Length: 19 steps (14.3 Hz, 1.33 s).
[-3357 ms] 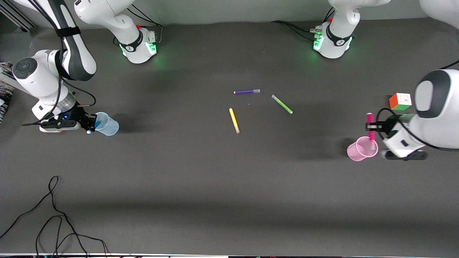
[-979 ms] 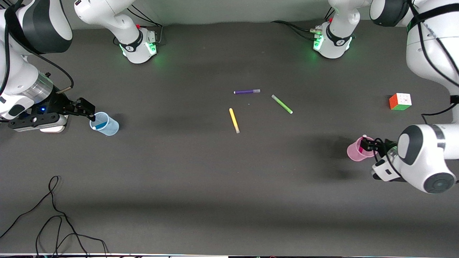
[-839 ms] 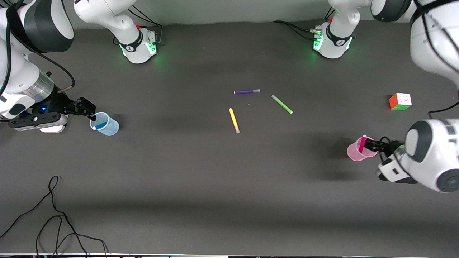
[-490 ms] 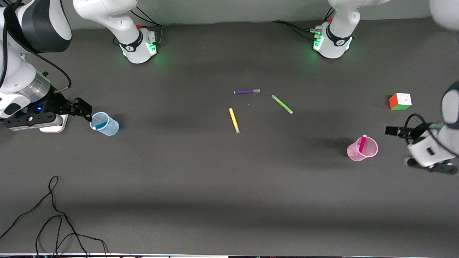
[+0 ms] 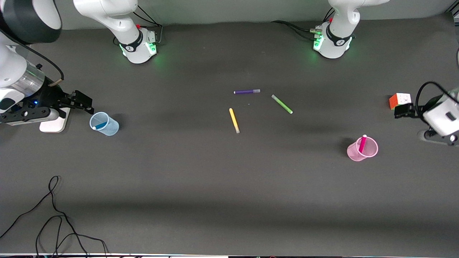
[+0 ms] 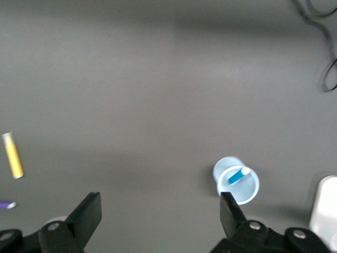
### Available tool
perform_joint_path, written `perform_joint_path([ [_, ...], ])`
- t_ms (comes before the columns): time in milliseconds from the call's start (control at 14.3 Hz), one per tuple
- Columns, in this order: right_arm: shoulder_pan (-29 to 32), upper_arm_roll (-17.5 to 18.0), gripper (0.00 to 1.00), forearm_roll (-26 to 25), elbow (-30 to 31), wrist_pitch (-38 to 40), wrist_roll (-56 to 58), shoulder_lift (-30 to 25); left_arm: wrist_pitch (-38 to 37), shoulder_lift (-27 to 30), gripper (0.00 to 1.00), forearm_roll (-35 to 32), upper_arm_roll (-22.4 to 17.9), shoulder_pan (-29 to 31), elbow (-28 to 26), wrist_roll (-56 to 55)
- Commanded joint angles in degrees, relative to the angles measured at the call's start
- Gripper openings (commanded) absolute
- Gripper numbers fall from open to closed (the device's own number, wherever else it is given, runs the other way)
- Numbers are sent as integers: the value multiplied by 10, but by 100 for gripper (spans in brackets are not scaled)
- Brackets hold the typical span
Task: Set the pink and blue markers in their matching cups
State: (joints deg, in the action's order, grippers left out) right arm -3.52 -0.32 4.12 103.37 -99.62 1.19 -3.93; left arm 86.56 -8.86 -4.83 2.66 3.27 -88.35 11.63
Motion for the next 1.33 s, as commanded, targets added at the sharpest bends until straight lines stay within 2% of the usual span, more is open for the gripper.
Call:
perform_joint_path([
  [0, 5, 5, 100, 19, -19, 45, -51, 4, 24, 61, 100, 23, -5, -20, -53, -41],
  [210, -4, 11, 100, -25, -18, 51, -67, 2, 21, 68, 100, 25, -11, -52, -53, -86],
  [350, -4, 10, 100, -20, -19, 33, -60, 6, 14, 75, 100, 26, -31, -68, -52, -82],
  [1259, -4, 11, 100, -26, -23, 16, -63, 11, 4, 80, 100, 39, -32, -66, -51, -78],
])
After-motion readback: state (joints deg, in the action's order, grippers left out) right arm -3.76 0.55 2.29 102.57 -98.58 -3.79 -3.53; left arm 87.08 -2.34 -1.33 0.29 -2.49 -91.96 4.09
